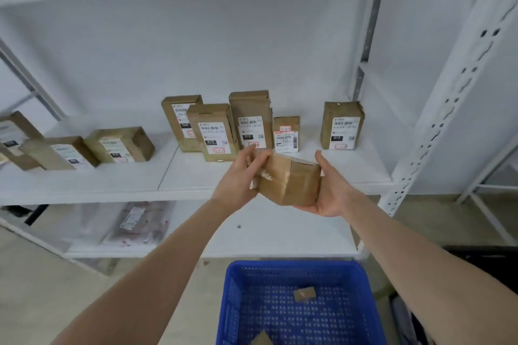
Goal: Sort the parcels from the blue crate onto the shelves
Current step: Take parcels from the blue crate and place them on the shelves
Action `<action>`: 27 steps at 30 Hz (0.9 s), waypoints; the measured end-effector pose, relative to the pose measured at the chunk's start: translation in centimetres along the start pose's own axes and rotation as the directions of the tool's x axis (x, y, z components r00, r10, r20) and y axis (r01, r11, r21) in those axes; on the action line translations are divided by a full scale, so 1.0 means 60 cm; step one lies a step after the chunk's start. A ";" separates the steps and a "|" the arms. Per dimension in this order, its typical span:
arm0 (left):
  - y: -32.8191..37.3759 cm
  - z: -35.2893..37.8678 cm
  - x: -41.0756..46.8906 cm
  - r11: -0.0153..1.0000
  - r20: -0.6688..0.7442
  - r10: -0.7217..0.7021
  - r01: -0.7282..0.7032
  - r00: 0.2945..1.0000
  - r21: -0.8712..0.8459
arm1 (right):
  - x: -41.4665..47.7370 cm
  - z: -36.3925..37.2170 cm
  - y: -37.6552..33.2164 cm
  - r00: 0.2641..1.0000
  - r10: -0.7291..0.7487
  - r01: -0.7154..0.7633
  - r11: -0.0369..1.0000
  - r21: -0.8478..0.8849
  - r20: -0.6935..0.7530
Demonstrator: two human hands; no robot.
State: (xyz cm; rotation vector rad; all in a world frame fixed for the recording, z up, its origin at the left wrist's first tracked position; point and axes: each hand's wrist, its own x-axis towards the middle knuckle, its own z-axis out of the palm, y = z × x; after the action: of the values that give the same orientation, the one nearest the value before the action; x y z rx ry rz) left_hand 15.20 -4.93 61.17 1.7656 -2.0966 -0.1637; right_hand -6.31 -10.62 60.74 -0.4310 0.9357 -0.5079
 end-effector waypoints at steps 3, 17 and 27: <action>0.004 -0.020 0.010 1.000 -0.055 0.000 0.001 0.999 0.024 | -0.021 0.017 -0.005 0.997 -0.076 0.076 0.997 0.012 0.034; 0.052 -0.048 0.029 0.319 0.484 -0.356 0.590 0.800 -0.741 | -0.027 0.034 0.017 0.922 -0.376 0.370 0.926 0.075 0.095; 0.047 -0.072 0.041 0.328 0.408 -0.373 0.529 0.834 -0.782 | -0.030 0.049 0.007 0.923 -0.385 0.385 0.923 -0.016 0.007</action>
State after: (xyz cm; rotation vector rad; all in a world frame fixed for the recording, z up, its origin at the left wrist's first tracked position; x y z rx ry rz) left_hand 13.86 -6.05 66.65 1.5517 -1.0530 -1.3403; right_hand -4.62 -8.83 63.19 -0.6376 0.8534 -0.8577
